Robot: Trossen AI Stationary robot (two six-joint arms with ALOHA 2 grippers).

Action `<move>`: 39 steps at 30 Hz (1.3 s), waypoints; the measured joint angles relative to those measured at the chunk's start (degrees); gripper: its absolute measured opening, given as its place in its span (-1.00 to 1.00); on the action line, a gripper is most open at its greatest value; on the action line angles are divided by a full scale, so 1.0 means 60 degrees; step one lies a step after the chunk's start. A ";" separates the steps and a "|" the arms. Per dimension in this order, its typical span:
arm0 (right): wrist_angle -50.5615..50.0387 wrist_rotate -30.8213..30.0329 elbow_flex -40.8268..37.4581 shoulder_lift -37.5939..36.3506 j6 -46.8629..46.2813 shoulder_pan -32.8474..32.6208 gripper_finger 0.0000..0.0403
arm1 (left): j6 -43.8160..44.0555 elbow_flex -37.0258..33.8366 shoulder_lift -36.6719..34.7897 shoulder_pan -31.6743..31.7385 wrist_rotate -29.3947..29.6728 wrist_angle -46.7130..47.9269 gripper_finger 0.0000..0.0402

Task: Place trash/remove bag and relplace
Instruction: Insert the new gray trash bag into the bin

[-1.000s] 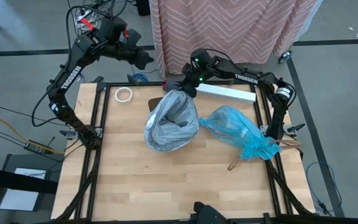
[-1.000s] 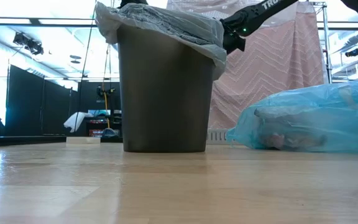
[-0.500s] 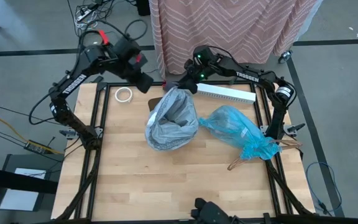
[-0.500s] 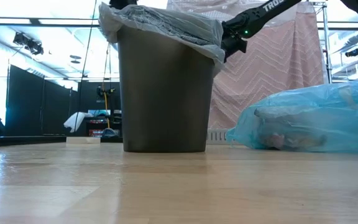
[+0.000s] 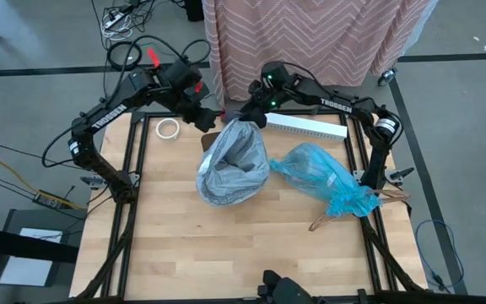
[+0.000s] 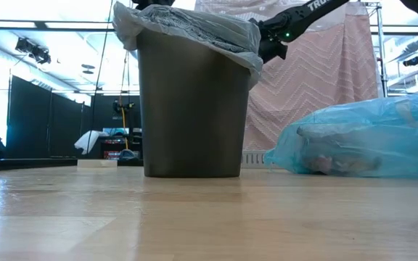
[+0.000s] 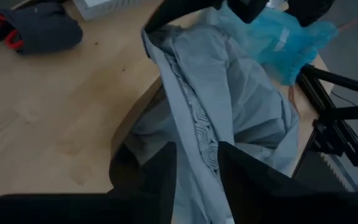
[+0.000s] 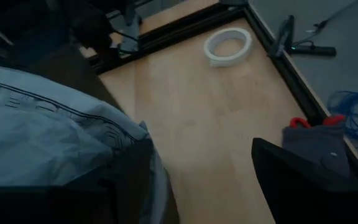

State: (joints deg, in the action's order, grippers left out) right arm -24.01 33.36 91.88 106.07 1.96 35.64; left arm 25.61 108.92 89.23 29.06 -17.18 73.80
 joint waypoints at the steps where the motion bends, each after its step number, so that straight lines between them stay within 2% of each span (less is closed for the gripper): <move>1: -0.0040 0.0123 0.0000 -0.0068 0.0014 0.0020 0.33 | 0.0000 0.0000 0.0000 0.0000 -0.0009 -0.0034 -0.37; 6: -0.0094 0.0721 0.0000 -0.0379 -0.0294 0.0126 0.38 | 0.0003 0.0000 0.0000 0.0005 -0.0109 -0.0126 -0.37; 13: -0.0127 0.0621 0.0004 -0.0714 -0.0147 0.0142 0.35 | 0.0094 0.0000 0.0000 0.0004 -0.0773 -0.0103 -0.37; 16: -0.0127 0.0569 0.0004 -0.0759 -0.0148 0.0160 0.34 | 0.0166 -0.0027 0.0026 0.0004 -0.0767 -0.0131 -0.37; 22: -0.0144 0.0558 0.0004 -0.0761 -0.0365 0.0160 0.35 | 0.0255 -0.0968 0.0058 -0.0051 -0.0625 -0.0050 -0.37; 28: -0.0168 0.0555 0.0004 -0.0759 -0.0398 0.0153 0.34 | 0.0123 -0.1795 0.0051 -0.0197 -0.0935 -0.0597 -0.37; 33: -0.0180 0.0554 0.0004 -0.0759 -0.0398 0.0153 0.33 | 0.0233 -0.1941 0.0047 -0.0263 -0.0870 -0.1131 -0.37; 39: -0.0186 0.0514 0.0004 -0.0759 -0.0392 0.0149 0.33 | 0.0433 -0.1942 0.0044 -0.0295 -0.1354 -0.1452 -0.37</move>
State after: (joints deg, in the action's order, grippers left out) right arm -25.12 36.45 91.90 101.51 -0.39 36.53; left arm 28.20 97.27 89.49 27.29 -25.30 65.09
